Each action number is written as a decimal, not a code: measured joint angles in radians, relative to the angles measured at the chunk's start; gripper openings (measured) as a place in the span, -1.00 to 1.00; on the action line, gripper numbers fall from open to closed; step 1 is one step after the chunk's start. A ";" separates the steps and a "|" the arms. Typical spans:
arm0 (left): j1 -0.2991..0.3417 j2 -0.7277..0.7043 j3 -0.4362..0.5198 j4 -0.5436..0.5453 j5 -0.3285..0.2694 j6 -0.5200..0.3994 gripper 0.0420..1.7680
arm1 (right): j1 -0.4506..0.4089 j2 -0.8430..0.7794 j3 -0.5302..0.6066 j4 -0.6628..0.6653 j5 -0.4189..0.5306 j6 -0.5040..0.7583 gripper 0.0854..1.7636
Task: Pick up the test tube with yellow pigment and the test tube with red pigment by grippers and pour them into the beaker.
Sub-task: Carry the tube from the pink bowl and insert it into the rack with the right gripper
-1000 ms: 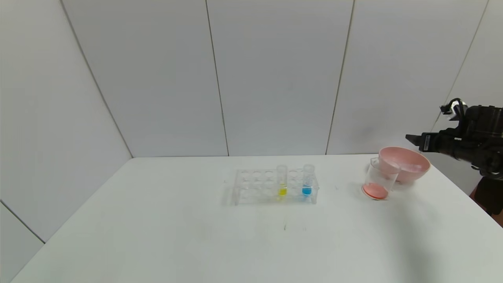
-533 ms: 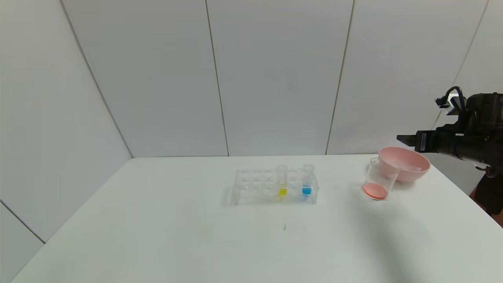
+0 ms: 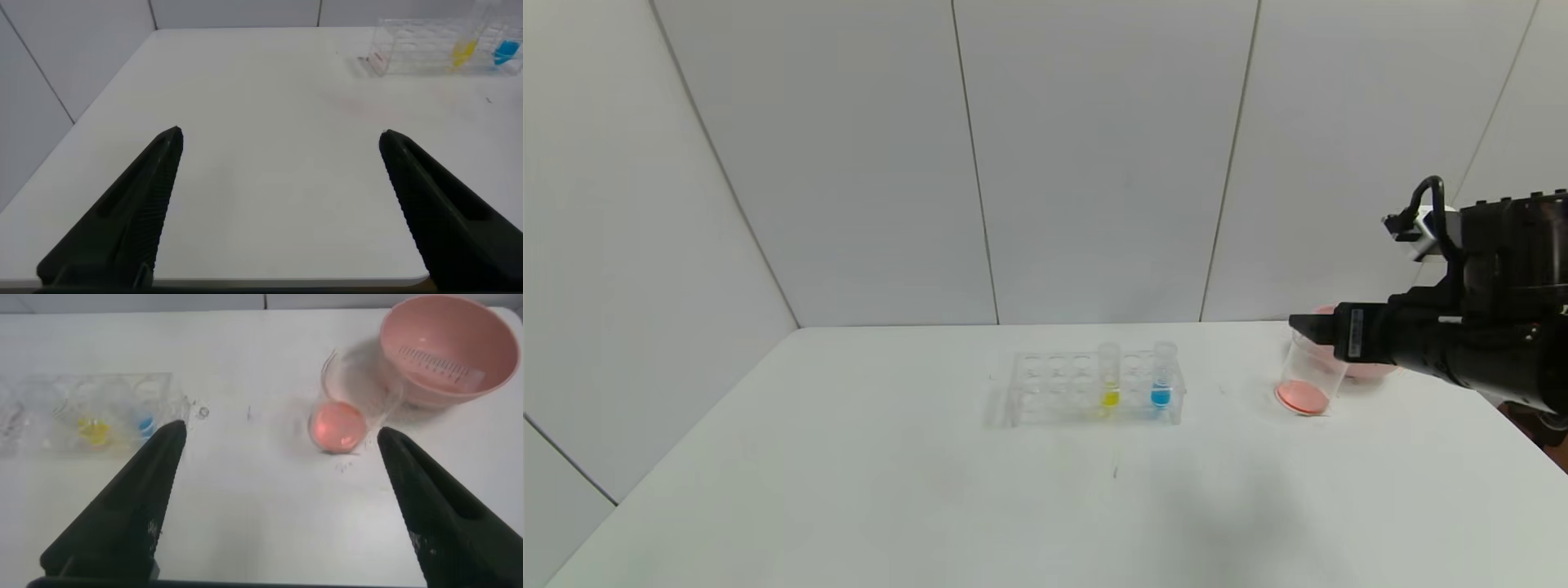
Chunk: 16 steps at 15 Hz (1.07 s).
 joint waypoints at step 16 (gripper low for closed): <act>0.000 0.000 0.000 0.000 0.000 0.000 0.94 | 0.615 0.109 -0.072 0.134 -0.392 0.319 0.92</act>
